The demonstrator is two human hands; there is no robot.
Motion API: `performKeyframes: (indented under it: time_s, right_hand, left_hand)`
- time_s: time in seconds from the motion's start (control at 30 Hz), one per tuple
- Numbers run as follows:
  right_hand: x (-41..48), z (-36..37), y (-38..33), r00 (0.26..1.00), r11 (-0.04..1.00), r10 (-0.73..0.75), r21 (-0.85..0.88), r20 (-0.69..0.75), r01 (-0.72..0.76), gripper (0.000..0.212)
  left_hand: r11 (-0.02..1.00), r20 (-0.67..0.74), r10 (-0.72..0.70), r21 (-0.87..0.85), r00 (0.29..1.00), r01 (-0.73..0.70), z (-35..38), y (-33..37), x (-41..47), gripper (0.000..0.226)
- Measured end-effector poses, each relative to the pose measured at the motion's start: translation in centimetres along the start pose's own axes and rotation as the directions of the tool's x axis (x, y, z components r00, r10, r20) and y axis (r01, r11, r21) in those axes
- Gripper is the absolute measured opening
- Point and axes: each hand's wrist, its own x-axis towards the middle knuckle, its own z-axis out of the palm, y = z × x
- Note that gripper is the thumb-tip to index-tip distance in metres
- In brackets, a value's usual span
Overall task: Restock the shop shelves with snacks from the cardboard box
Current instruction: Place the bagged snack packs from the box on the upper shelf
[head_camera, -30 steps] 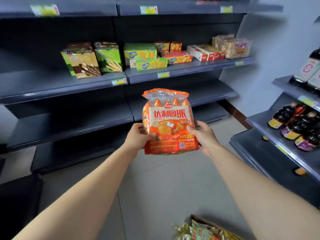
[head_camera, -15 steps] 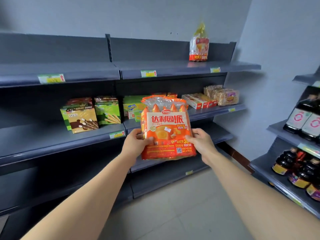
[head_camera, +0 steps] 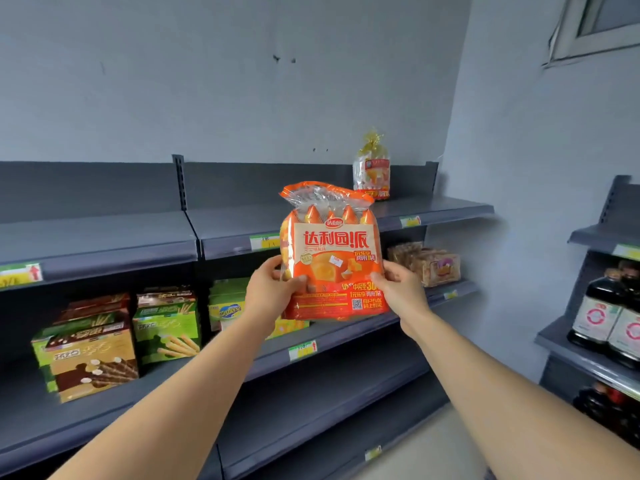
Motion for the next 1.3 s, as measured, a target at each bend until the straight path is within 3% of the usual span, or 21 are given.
performKeyframes:
  time_s: [0.23, 0.63, 0.97, 1.2, 1.3]
  right_hand:
    - [7.1, 1.0, -2.4, 0.993, 0.999, -0.03, 0.027, -0.11, 0.033, 0.033]
    - [20.6, -1.2, -2.6, 0.979, 0.997, -0.033, 0.058, -0.2, 0.045, 0.035]
    - [34.4, -6.0, -1.5, 0.979, 0.991, -0.108, 0.055, -0.176, 0.119, 0.045]
    - [42.5, -8.0, 0.5, 0.991, 0.995, -0.065, 0.067, -0.116, 0.073, 0.022]
    - [45.9, -8.2, 1.5, 0.994, 0.995, -0.064, 0.065, -0.094, 0.07, 0.023]
  left_hand:
    - [0.995, 0.053, 0.064, -0.078, 0.997, -0.059, 1.6, 2.5, 8.3, 0.043]
    - [0.984, 0.046, 0.175, -0.045, 0.983, -0.173, 8.7, 6.1, 20.0, 0.047]
    - [0.975, -0.043, 0.208, -0.065, 0.977, -0.211, 18.3, 8.8, 29.9, 0.048]
    - [0.983, -0.042, 0.179, -0.034, 0.983, -0.181, 23.7, 9.0, 36.6, 0.048]
    - [0.985, -0.03, 0.17, -0.007, 0.985, -0.17, 25.7, 8.6, 39.7, 0.045]
